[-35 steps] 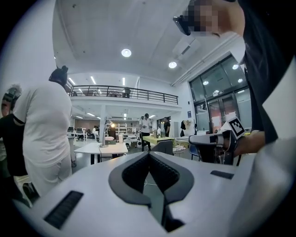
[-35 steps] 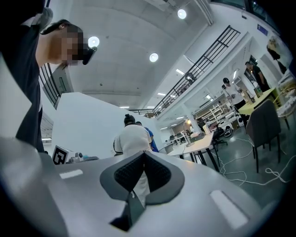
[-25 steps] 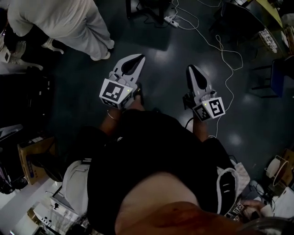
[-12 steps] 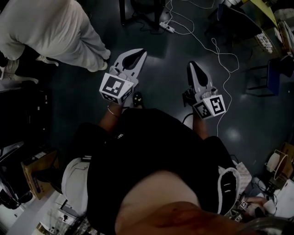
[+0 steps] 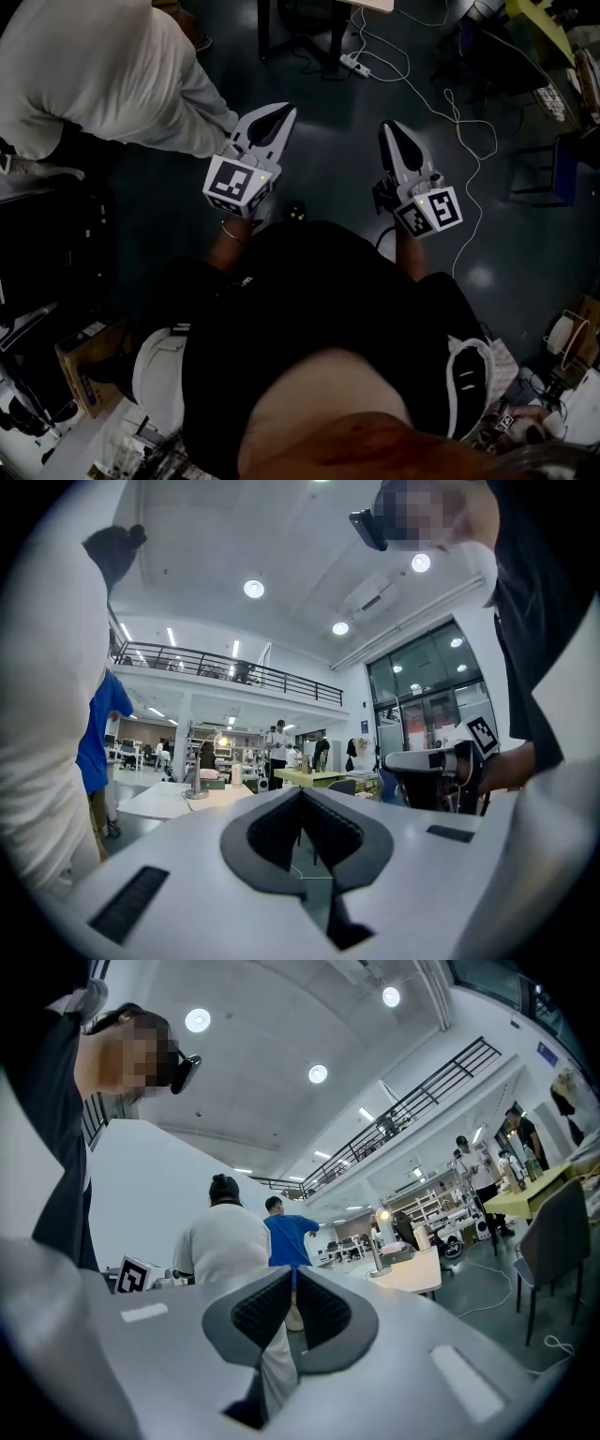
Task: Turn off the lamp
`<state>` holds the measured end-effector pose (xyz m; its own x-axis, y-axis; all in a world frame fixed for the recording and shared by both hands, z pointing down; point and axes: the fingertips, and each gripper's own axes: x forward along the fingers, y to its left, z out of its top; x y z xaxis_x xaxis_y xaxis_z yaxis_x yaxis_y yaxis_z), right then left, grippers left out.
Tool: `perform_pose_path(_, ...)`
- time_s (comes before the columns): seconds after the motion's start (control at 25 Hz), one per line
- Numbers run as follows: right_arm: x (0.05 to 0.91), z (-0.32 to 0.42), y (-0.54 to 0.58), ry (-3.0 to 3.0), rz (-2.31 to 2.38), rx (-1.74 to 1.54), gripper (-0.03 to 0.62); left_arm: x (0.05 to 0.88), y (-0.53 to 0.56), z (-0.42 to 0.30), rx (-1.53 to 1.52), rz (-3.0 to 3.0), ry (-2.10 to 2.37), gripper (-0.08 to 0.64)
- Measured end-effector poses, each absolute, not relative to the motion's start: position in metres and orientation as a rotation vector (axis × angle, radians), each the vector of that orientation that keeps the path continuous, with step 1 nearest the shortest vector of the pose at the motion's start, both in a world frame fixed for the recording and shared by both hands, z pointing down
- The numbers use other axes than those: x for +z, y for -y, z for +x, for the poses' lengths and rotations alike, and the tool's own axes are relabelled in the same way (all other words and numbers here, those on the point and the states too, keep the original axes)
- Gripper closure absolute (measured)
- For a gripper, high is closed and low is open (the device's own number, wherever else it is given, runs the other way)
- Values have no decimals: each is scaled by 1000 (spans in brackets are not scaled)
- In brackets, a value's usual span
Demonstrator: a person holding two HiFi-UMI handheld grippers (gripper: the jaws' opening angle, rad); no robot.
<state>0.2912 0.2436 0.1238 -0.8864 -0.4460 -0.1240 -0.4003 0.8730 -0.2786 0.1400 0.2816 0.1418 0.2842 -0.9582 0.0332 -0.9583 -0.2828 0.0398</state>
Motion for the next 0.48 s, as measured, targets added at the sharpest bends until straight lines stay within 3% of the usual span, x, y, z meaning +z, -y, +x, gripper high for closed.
perform_pose_path(0.24,114,243,-253,-2872,-624,-326,591,147,-276,102,-43,2454,1838,554)
perform_pose_path(0.48,128,248,-247,-2910,-699,-355,591,157,-268,103,-81,2470,1785,554)
